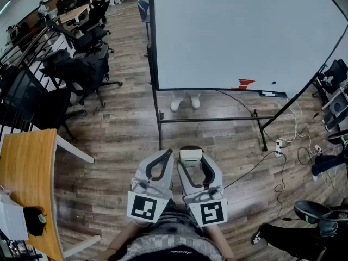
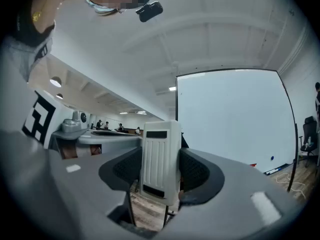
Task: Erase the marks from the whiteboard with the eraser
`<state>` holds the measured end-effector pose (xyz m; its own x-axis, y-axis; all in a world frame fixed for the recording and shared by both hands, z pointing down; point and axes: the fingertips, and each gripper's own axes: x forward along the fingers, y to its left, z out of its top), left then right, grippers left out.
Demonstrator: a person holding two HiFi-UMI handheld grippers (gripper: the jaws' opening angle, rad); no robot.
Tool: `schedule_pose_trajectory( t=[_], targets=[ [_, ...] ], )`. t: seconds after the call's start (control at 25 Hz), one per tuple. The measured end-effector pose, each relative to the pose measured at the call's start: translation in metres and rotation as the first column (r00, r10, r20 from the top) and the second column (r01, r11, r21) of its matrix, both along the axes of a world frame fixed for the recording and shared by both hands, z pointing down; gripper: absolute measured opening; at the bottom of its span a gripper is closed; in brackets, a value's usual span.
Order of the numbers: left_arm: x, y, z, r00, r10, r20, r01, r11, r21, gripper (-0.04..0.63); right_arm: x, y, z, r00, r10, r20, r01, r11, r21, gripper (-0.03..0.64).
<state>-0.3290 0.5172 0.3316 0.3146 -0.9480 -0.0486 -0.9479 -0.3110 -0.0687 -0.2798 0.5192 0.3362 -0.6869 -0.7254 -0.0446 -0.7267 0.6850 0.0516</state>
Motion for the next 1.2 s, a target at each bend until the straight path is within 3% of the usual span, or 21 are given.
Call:
schedule_pose_trajectory(
  t=[0.32,0.72,0.88,1.2],
  targets=[
    [-0.014,-0.011,-0.001,1.000,0.024,-0.008,-0.023,1.000,0.015,0.003,-0.020,-0.011,0.001,1.000,-0.026,0.013,0.026,1.000,-0.010,0.242],
    [-0.028,-0.042,0.015,0.997,0.069,-0.037,-0.070,0.997,-0.019,0.003,-0.033,-0.044,0.013,1.000,0.030,0.009,-0.029,0.999,-0.045,0.242],
    [-0.034,-0.080,0.020,0.998,0.054,-0.038,-0.055,0.998,-0.030,0.003,-0.032,-0.083,0.023,0.999,0.038,-0.013,-0.039,0.997,-0.071,0.242],
    [-0.024,-0.208,0.005,1.000,0.008,-0.025,-0.008,1.000,-0.012,0.003,-0.023,-0.214,-0.002,0.998,-0.028,0.057,0.029,1.000,-0.005,0.242]
  ],
)
